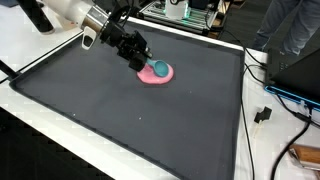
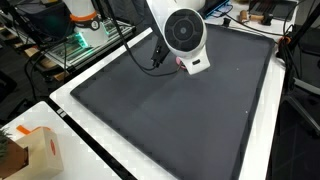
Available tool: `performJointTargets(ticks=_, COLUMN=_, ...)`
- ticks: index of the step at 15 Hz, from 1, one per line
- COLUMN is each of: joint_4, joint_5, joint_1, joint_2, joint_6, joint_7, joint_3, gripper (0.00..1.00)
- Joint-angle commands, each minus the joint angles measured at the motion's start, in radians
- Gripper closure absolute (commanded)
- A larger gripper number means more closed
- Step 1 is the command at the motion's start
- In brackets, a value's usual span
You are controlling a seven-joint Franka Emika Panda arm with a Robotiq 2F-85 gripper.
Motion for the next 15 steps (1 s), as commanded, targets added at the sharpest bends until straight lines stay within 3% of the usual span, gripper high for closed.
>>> performJointTargets(ticks=1, joint_4=0.005, joint_5=-0.019, joint_1=0.009, joint_2=0.045, joint_6=0.053, joint_7=0.011, joint_3=-0.009, gripper=0.75)
performJointTargets(ticks=15, joint_4=-0.024, joint_5=-0.031, joint_1=0.031, joint_2=-0.051, joint_6=0.023, joint_7=0.092, joint_3=0.005, gripper=0.75)
